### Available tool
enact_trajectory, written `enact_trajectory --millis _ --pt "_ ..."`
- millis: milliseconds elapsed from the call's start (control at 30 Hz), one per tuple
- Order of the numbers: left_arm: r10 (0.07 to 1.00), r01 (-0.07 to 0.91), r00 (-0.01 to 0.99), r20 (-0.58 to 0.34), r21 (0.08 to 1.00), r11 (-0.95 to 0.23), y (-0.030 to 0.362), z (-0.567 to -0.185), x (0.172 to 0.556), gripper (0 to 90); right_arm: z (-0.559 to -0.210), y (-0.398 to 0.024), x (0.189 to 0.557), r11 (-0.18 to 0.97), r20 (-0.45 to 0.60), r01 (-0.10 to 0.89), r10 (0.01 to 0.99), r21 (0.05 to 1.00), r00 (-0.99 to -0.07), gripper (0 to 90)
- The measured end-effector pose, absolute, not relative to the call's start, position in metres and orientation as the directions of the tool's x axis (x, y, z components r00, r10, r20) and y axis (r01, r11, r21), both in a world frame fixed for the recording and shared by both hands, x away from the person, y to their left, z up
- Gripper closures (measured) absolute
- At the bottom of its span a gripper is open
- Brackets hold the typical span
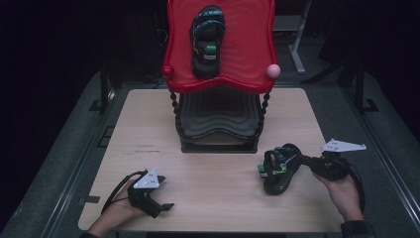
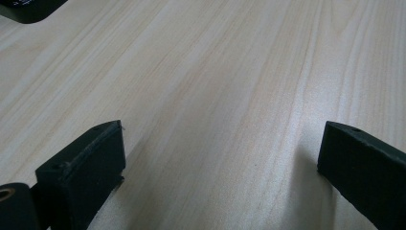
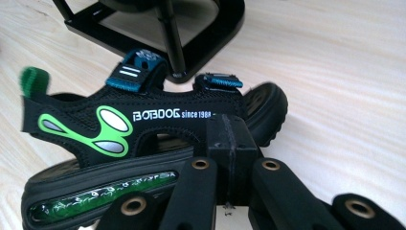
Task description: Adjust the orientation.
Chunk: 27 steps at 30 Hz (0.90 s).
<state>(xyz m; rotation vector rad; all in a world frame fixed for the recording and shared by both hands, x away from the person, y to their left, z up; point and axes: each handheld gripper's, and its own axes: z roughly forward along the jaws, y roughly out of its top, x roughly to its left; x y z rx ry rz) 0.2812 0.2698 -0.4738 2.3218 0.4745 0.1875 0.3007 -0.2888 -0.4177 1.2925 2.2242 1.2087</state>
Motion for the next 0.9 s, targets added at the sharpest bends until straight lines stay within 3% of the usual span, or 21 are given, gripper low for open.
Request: enact_trajectory --millis 267,433,900 --pt "0.385 0.277 0.923 -0.005 0.704 -0.654 0.270 -0.474 0.281 2.0 -0.439 -0.298 0.301 0.270 0.139 0.623 0.838 0.734 -0.527 89.9" --pt "0.382 0.276 0.924 -0.006 0.703 -0.655 0.270 -0.474 0.281 2.1 -0.449 -0.308 0.304 0.229 0.187 0.647 0.841 0.727 -0.507 89.9" --pt "0.383 0.276 0.924 -0.007 0.703 -0.655 0.270 -0.474 0.281 2.1 -0.453 -0.304 0.320 0.228 0.179 0.634 0.842 0.739 -0.510 86.6"
